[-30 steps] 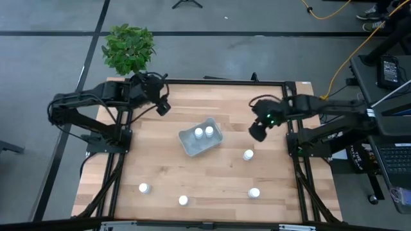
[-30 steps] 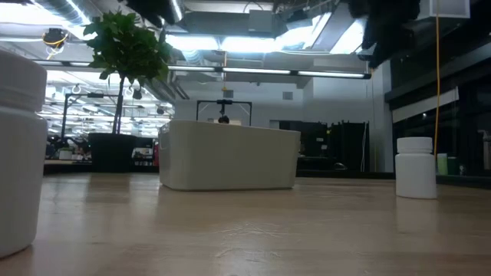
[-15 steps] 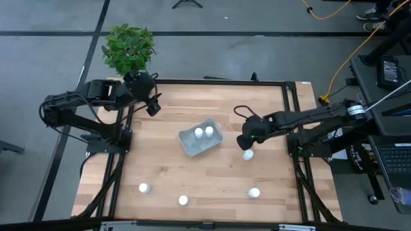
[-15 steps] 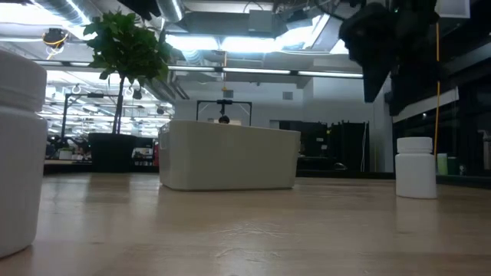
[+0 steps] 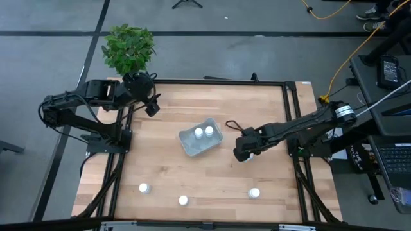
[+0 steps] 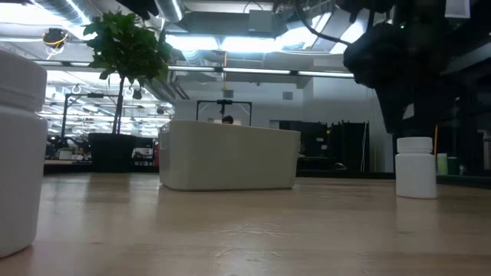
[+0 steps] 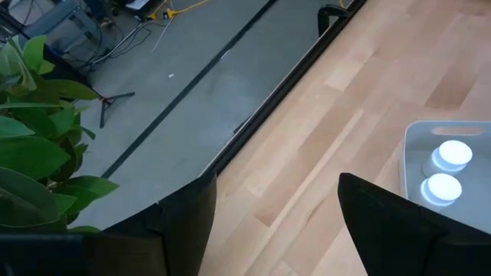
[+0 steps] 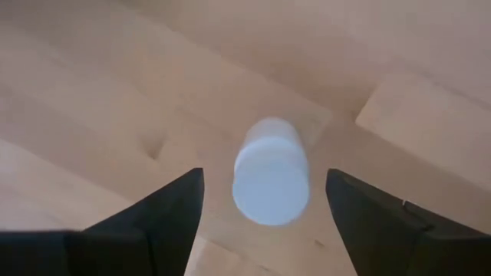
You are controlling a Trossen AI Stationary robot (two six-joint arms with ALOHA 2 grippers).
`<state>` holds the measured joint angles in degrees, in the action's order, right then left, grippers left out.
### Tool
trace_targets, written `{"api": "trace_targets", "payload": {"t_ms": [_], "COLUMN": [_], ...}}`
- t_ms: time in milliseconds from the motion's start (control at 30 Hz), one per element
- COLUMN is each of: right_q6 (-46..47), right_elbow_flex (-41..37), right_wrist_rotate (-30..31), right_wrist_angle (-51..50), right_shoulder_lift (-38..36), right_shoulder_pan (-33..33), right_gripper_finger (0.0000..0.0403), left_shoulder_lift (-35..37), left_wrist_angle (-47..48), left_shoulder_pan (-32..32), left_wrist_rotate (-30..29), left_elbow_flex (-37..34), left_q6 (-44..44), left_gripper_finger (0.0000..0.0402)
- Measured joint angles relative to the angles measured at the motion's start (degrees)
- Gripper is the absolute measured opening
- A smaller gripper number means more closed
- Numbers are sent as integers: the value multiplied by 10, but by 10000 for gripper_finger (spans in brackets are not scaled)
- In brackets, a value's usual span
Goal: Pick and place pill bottles into a basket
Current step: Put the white pill bottle into the white bin
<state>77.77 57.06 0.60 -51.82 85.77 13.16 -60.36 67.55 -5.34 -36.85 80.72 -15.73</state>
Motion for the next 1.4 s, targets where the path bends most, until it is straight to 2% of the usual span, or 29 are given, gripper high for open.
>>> {"api": "trace_targets", "payload": {"t_ms": [500, 600, 767, 967, 1133, 1400], "right_q6": [-18, -19, -31, -50, -114, -259], "right_elbow_flex": [0, 0, 2, 5, 67, 236], "right_wrist_rotate": [-18, -18, -20, -34, -30, 20], "right_wrist_angle": [17, 25, 27, 58, 51, -14], "right_shoulder_lift": [57, 58, 56, 55, 55, 59], "right_shoulder_pan": [7, 7, 6, 6, 6, -18], "right_gripper_finger": [271, 244, 152, 149, 149, 149], "left_shoulder_lift": [0, 0, 0, 0, 0, 0], "left_wrist_angle": [0, 0, 0, 0, 0, -9], "left_shoulder_pan": [0, 0, 0, 0, 0, 0], "left_wrist_rotate": [0, 0, 0, 0, 0, -12], "left_elbow_flex": [0, 0, 0, 0, 0, 0], "left_q6": [-1, -1, -1, -2, -1, -1], "left_gripper_finger": [265, 265, 265, 265, 265, 265]}}
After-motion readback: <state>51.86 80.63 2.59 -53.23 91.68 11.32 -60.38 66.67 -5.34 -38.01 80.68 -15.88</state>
